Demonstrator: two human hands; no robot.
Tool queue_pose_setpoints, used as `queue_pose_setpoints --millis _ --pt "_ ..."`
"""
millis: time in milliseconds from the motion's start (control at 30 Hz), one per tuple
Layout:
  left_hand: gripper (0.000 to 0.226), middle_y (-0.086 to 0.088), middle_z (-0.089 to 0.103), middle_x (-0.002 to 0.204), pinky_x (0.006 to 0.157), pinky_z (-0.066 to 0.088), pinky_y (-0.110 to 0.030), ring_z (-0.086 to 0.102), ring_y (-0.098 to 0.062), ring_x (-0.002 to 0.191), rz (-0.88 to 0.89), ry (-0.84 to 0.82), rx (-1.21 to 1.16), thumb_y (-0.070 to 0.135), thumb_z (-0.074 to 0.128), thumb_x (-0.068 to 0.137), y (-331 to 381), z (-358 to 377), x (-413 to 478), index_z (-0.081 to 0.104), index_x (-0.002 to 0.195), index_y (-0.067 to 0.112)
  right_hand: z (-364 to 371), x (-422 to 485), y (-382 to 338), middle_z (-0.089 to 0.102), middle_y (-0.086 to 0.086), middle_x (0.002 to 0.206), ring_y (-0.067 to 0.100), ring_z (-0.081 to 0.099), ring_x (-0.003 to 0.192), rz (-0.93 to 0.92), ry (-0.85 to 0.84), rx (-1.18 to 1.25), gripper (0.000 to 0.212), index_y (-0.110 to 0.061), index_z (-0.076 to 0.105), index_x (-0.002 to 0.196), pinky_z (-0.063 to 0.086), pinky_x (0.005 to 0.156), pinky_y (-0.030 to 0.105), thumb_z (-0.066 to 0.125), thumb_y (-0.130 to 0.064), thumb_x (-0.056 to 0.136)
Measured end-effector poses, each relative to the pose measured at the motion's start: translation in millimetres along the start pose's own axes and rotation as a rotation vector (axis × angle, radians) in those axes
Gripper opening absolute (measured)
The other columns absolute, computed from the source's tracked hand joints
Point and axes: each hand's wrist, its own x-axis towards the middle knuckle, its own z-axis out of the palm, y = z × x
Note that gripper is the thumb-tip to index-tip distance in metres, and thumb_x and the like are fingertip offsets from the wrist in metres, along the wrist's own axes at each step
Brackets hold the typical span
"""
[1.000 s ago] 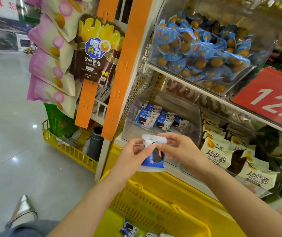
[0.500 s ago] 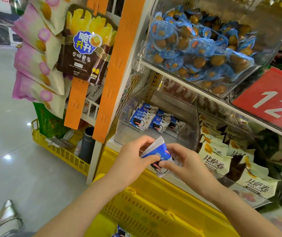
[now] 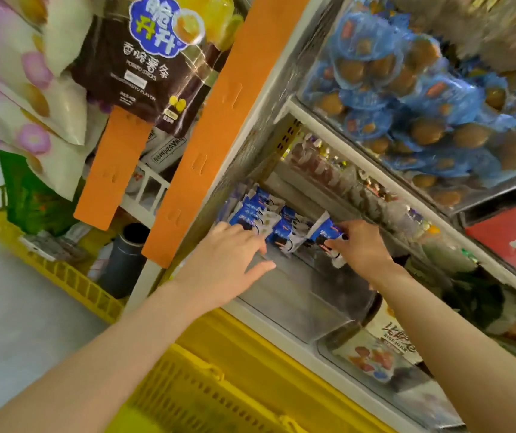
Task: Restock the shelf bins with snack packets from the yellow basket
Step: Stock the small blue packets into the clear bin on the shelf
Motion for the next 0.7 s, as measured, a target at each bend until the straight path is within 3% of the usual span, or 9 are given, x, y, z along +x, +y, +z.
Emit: queue_pose_setpoints --millis 133,267,367,433,567,633,700 --pt "0.047 0.006 0.067 0.092 0.082 0.037 -0.031 0.056 -0.014 0.085 0.103 0.09 0.065 0.054 0.03 0.093 -8 4 1 0.065 0.095 0.022 27 29 10 0.06 0.023 0.116 0.037 0.057 0.107 0.041 -0.065 -0.246 0.031 0.002 0.055 0.115 0.047 0.088 0.041 0.057 -0.015 0.09" --pt "0.044 0.004 0.067 0.086 0.079 0.039 -0.032 0.056 -0.016 0.082 0.142 0.157 0.026 0.046 0.031 0.095 -13 9 -1 0.066 0.091 0.02 52 43 12 0.056 0.022 0.121 0.036 0.058 0.106 0.062 -0.086 -0.34 0.036 -0.002 0.051 0.12 0.048 0.09 0.043 0.057 -0.021 0.091" --pt "0.038 0.004 0.068 0.083 0.077 0.042 -0.032 0.058 -0.015 0.079 0.18 0.21 0.004 0.041 0.038 0.094 -16 12 -1 0.068 0.09 0.018 63 54 12 0.063 0.016 0.091 0.026 0.063 0.078 0.1 -0.127 -0.281 0.017 -0.006 0.054 0.093 0.05 0.064 0.03 0.063 -0.02 0.087" --pt "0.036 0.003 0.068 0.082 0.076 0.043 -0.032 0.059 -0.016 0.079 0.196 0.237 0.011 0.04 0.042 0.093 -18 14 -1 0.069 0.089 0.016 68 59 14 0.06 0.01 0.076 0.018 0.057 0.063 0.114 -0.104 -0.237 0.022 -0.009 0.05 0.08 0.041 0.052 0.021 0.064 -0.024 0.088" --pt "0.037 0.002 0.068 0.081 0.076 0.044 -0.032 0.059 -0.015 0.078 0.204 0.256 0.031 0.041 0.042 0.093 -19 16 -1 0.069 0.088 0.016 75 69 17 0.061 0.022 0.105 0.029 0.054 0.084 0.044 -0.093 -0.284 0.034 -0.002 0.059 0.108 0.042 0.069 0.034 0.066 -0.026 0.085" --pt "0.036 0.002 0.069 0.082 0.076 0.045 -0.032 0.06 -0.015 0.079 0.208 0.265 0.025 0.041 0.042 0.093 -19 17 0 0.069 0.088 0.016 76 71 17 0.061 0.019 0.109 0.032 0.058 0.093 0.045 -0.07 -0.283 0.038 -0.005 0.057 0.115 0.05 0.081 0.041 0.067 -0.023 0.084" --pt "0.036 0.001 0.069 0.083 0.077 0.045 -0.032 0.06 -0.015 0.079 0.215 0.276 0.008 0.04 0.043 0.093 -20 18 1 0.069 0.088 0.016 74 73 15 0.063 0.015 0.11 0.031 0.06 0.094 0.053 -0.052 -0.272 0.041 -0.009 0.056 0.121 0.051 0.084 0.043 0.068 -0.021 0.084"
